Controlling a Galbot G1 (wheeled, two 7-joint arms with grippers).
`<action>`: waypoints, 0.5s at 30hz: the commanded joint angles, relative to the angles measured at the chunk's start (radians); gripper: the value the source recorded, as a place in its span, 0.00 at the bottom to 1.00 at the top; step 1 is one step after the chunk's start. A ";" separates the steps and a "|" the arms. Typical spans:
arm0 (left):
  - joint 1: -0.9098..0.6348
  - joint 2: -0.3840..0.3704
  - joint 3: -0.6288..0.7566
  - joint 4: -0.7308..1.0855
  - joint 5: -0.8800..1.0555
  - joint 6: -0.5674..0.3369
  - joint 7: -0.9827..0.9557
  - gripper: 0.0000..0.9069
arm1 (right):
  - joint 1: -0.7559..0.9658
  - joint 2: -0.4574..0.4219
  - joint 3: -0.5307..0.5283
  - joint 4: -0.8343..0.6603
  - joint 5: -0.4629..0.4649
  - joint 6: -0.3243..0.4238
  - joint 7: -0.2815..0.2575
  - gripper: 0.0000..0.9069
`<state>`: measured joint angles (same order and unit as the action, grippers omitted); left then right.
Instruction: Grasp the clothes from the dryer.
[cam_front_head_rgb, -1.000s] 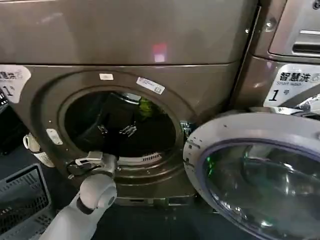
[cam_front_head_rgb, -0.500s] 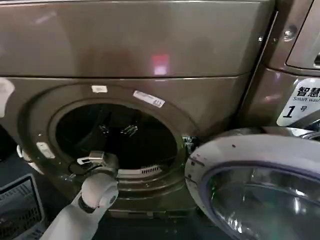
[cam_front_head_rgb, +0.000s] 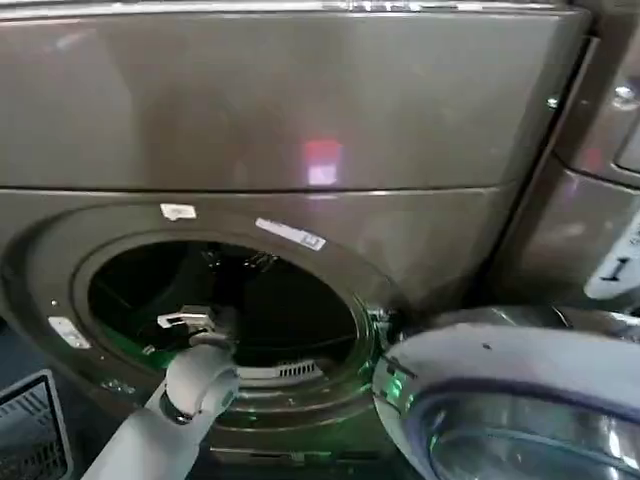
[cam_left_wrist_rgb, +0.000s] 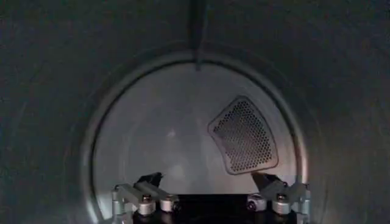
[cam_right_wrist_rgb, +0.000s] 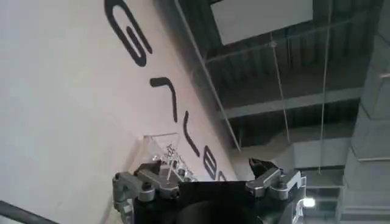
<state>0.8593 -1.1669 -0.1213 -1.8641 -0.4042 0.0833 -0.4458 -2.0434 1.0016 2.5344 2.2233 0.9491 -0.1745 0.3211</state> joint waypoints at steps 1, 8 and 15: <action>-0.117 -0.061 0.014 0.147 0.017 -0.012 0.011 1.00 | -0.001 -0.001 0.003 0.001 0.003 -0.007 0.002 1.00; -0.208 -0.130 0.025 0.307 0.045 -0.035 0.036 1.00 | 0.000 0.000 0.004 0.008 0.008 -0.006 -0.001 1.00; -0.347 -0.194 0.029 0.505 0.063 -0.055 0.058 1.00 | 0.002 -0.002 0.002 0.013 0.010 -0.006 -0.003 1.00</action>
<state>0.6648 -1.2886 -0.0933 -1.5883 -0.3535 0.0388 -0.4018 -2.0425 0.9997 2.5360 2.2348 0.9583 -0.1787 0.3184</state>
